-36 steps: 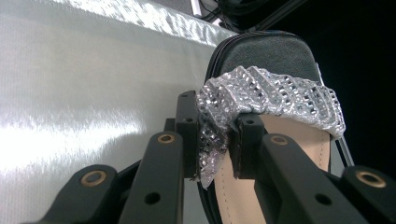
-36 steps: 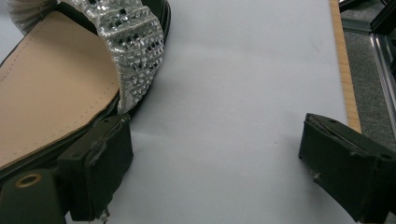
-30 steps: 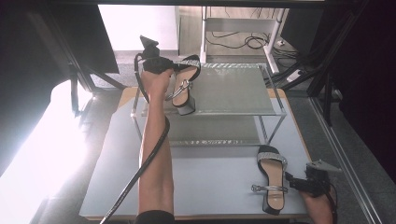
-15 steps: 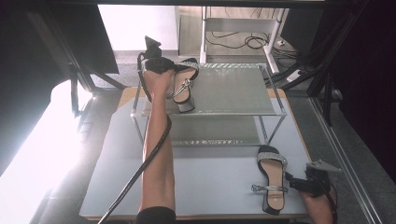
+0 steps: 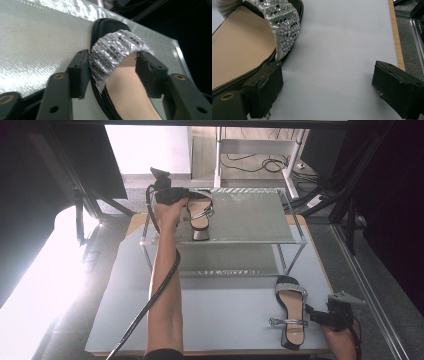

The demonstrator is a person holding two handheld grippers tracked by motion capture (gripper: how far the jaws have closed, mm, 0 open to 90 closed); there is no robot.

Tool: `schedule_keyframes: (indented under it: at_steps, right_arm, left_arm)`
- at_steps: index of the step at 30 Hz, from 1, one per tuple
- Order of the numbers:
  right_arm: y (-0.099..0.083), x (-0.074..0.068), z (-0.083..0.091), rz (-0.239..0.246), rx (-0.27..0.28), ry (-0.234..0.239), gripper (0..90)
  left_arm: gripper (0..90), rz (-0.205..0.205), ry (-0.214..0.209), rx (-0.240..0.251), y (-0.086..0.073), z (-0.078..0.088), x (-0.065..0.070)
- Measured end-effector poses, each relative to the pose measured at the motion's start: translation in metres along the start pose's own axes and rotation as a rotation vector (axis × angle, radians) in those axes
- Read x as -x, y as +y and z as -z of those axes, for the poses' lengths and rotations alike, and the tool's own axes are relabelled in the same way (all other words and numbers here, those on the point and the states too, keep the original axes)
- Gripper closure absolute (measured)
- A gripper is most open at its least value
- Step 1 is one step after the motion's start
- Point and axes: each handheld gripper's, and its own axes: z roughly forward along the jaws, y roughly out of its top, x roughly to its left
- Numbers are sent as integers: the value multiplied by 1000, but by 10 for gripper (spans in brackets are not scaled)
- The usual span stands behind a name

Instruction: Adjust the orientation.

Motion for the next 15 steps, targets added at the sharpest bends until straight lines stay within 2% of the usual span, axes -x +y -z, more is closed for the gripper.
schedule_keyframes:
  at_steps: [5,9,15]
  right_arm:
    - [0,0,0,0,0,0,95]
    - [0,0,0,0,-1,0,95]
    - [0,0,0,0,-1,0,95]
  left_arm:
    - [363,-25,-45,11,-6,14,-2]
    - [315,-46,-60,29,-14,26,-3]
    - [253,-84,-76,15,-28,44,-7]
